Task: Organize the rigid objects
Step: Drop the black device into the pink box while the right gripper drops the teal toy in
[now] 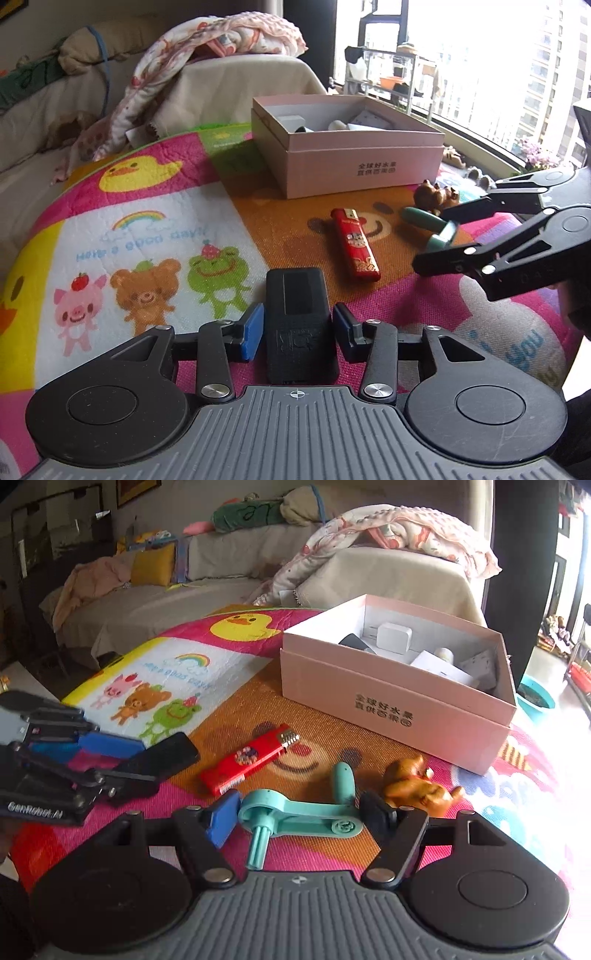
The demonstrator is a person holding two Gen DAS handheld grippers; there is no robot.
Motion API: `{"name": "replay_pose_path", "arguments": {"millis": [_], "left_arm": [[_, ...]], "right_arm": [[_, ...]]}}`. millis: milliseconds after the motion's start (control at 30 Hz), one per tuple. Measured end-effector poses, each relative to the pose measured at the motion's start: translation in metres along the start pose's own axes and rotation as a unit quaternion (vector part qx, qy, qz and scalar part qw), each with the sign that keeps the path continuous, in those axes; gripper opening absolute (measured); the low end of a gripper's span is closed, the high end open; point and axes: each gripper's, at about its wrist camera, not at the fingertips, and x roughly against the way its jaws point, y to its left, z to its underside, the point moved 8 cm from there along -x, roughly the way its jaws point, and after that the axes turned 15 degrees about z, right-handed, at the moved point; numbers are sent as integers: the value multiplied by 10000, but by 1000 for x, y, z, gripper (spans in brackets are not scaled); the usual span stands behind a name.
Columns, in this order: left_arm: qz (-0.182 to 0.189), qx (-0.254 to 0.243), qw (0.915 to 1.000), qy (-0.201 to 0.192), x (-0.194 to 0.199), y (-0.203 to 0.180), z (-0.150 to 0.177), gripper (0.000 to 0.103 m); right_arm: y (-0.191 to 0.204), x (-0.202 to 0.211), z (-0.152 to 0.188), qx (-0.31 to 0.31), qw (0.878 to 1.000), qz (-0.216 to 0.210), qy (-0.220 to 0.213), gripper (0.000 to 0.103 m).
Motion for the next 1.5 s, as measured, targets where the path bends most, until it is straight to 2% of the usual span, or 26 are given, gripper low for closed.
{"name": "replay_pose_path", "arguments": {"millis": [133,300,400,467,567,667,767,833,900,1100,1233,1300,1367,1433,1500], "left_arm": [[-85,-105,9999,85,0,-5,-1,44],[257,-599,9977,185,8,-28,5,43],[528,-699,9962,-6,16,-37,-10,43],[668,-788,9944,-233,24,-40,-38,43],[668,-1045,9877,-954,48,-39,-113,43],[800,-1014,9794,-1553,60,-32,-187,43],[926,-722,9771,-1776,42,-15,-241,43],[1135,-301,9791,-1658,14,-1,-259,43],[1263,67,9811,-1464,-18,11,-260,43],[1366,410,9852,-947,-89,33,-230,43],[1055,522,9914,-571,-122,52,-215,42],[982,492,9909,-774,-117,58,-214,42],[966,474,9876,-1147,-99,61,-214,42],[937,436,9842,-1435,-75,60,-211,42],[847,370,9837,-1545,-53,57,-199,42]], "right_arm": [[-7,11,11,46,9999,163,29,71],[-17,29,19,94,9996,278,-39,71],[-30,42,13,-92,9992,333,-184,71],[-42,53,-2,-304,9980,366,-413,71],[-65,76,-44,-599,9923,474,-976,71],[-88,98,-95,-748,9806,724,-1660,71],[-107,102,-143,-889,9712,902,-2017,71],[-120,92,-170,-1042,9689,983,-2020,71],[-131,73,-188,-1251,9702,968,-1834,71],[-144,6,-207,-1703,9759,627,-1215,71],[-136,-44,-210,-1717,9806,491,-813,71],[-131,-67,-208,-1767,9819,360,-585,72],[-135,-80,-201,-1951,9786,477,-452,72],[-136,-79,-191,-1971,9784,421,-469,72],[-138,-69,-177,-1872,9782,668,-604,74]]}}
